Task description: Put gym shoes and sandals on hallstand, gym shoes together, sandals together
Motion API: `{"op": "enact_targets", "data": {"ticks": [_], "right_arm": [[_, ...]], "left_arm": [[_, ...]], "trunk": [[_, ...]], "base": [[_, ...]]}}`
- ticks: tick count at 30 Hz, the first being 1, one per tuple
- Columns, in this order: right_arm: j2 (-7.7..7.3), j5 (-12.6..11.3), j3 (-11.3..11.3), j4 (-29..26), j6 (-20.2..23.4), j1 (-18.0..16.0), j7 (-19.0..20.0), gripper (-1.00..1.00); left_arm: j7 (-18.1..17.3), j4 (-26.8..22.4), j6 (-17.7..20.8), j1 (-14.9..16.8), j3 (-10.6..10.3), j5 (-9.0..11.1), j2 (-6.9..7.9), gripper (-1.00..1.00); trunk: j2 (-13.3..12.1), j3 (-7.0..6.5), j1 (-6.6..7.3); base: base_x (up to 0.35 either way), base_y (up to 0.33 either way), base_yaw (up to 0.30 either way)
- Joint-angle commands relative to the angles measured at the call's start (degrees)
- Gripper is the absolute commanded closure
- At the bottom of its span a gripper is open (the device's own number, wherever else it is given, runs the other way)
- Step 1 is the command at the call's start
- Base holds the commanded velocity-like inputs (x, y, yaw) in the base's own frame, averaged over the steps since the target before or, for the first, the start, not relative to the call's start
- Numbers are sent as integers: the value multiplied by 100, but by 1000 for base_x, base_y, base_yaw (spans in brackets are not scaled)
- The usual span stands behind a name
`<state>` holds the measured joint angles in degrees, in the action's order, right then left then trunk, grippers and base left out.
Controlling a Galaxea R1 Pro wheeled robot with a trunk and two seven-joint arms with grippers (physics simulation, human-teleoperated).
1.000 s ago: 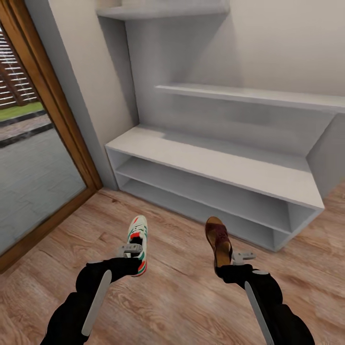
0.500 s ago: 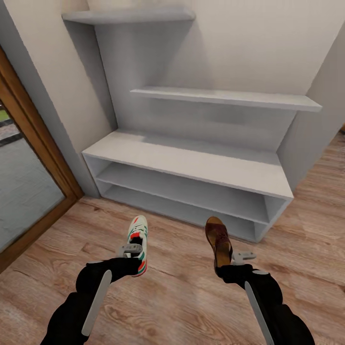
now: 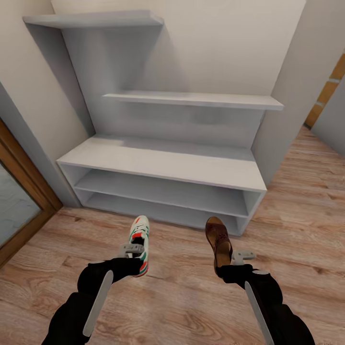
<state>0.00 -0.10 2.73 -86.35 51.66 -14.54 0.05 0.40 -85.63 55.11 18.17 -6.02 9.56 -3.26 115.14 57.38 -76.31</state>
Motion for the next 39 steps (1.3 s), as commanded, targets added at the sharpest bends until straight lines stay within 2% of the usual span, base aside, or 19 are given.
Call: {"op": "enact_targets", "data": {"ticks": [1,26,39], "right_arm": [[0,-14,3,-4,28,-5,-14,100],[0,-15,3,-4,27,-5,-14,100],[0,-10,3,-4,28,-5,-13,100]], "left_arm": [[4,-5,26,2,-22,5,0,100],[4,-2,26,2,-59,2,0,100],[4,0,26,2,-57,2,0,100]], "trunk": [[2,-2,1],[2,-145,1],[2,-154,1]], "base": [[0,0,-256],[0,0,-252],[0,0,-26]]}}
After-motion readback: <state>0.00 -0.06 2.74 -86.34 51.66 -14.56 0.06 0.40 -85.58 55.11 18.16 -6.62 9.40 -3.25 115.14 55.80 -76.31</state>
